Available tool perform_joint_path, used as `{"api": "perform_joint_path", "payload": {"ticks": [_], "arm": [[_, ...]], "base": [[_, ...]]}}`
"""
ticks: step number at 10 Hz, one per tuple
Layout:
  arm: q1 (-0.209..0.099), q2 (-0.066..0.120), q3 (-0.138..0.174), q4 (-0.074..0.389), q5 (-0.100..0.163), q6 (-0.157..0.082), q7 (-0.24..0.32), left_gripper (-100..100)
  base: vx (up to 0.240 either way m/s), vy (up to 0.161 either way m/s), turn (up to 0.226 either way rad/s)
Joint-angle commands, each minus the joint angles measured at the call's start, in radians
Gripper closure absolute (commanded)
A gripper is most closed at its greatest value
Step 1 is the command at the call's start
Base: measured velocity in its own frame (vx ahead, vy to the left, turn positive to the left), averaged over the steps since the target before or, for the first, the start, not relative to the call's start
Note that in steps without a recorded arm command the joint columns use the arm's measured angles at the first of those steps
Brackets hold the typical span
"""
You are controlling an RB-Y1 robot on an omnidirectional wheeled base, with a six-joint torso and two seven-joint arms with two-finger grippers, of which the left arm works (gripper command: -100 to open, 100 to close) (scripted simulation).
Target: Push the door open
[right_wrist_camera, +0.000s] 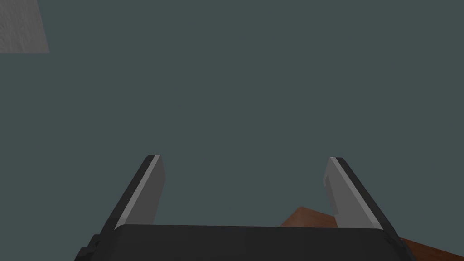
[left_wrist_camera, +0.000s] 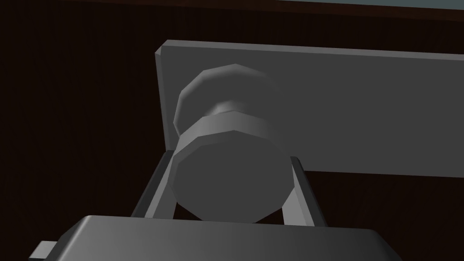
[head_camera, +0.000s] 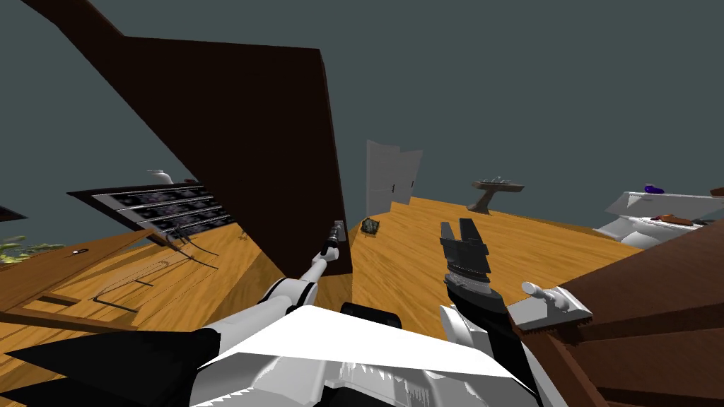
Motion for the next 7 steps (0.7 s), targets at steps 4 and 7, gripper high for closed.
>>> {"api": "perform_joint_path", "payload": {"ticks": [4, 7], "arm": [[-0.003, 0.022, 0.046, 0.011, 0.017, -0.011, -0.015, 100], [-0.001, 0.034, 0.070, 0.016, 0.027, -0.015, -0.023, 100]], "base": [[0.198, -0.095, 0.062], [0.186, -0.081, 0.053]]}}
